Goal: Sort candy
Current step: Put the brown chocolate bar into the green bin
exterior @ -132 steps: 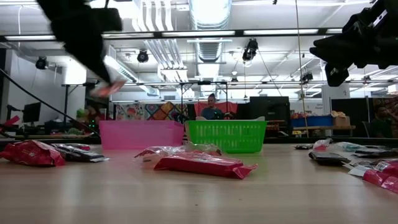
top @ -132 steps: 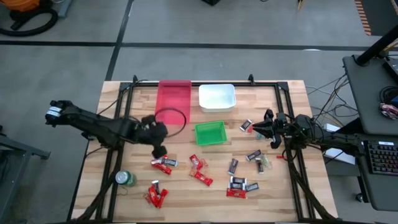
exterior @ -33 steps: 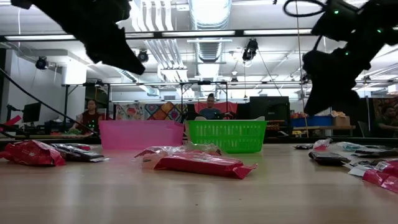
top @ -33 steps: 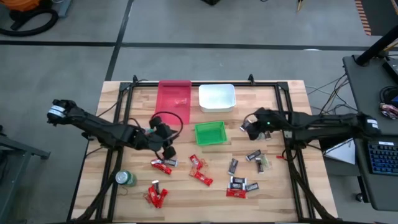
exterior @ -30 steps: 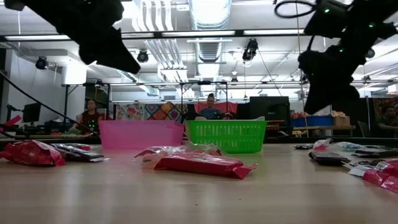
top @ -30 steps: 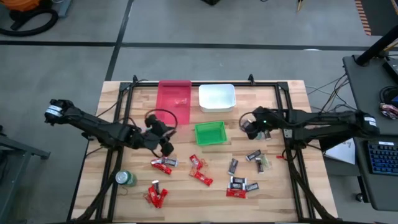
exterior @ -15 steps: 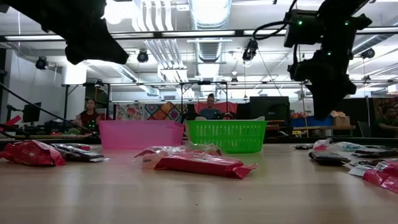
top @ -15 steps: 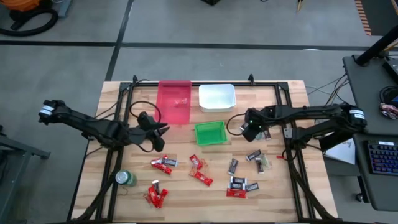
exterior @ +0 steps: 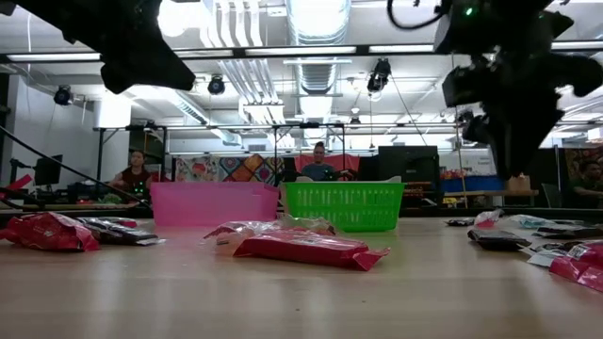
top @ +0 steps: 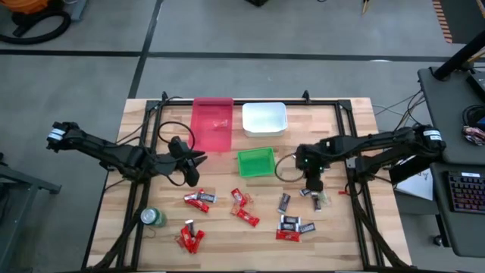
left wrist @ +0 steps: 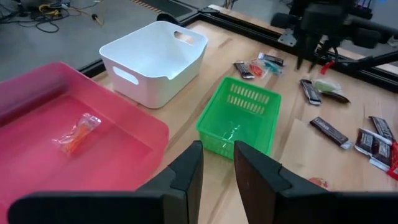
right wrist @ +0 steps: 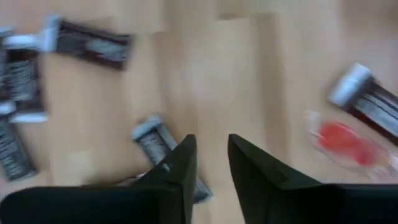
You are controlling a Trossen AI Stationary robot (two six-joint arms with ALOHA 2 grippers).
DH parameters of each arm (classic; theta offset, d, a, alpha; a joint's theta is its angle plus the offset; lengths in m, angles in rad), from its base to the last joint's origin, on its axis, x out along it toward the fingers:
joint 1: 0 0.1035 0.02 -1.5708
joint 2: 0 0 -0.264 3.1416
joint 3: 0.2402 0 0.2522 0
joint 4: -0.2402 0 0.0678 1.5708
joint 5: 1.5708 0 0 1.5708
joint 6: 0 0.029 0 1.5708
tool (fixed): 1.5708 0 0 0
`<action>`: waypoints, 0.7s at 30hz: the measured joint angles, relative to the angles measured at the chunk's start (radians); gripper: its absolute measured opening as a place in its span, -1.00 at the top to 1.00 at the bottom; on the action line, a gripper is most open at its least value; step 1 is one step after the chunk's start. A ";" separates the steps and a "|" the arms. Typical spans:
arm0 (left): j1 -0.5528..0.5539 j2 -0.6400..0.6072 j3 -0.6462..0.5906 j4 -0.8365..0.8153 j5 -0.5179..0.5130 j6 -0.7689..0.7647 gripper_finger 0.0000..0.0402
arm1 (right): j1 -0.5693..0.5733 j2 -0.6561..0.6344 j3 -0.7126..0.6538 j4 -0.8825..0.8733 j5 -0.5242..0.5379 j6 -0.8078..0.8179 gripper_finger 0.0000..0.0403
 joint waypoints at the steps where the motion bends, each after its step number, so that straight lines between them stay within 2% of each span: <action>1: 0.000 0.000 0.000 0.000 0.000 0.000 0.63 | 0.026 0.000 0.000 0.016 0.000 -0.001 0.46; 5: 0.000 0.004 0.000 0.002 0.000 0.003 0.63 | 0.125 0.003 0.000 0.100 0.011 -0.003 0.17; 11: 0.000 0.004 0.000 0.006 0.000 0.003 0.63 | 0.276 0.063 0.000 0.205 0.166 -0.097 -0.18; 17: 0.000 0.004 0.000 0.010 0.000 0.003 0.63 | 0.363 0.176 0.049 0.241 0.289 -0.210 -0.28; 21: 0.000 0.004 0.000 0.011 0.000 0.003 0.63 | 0.377 0.262 0.105 0.240 0.297 -0.269 -0.26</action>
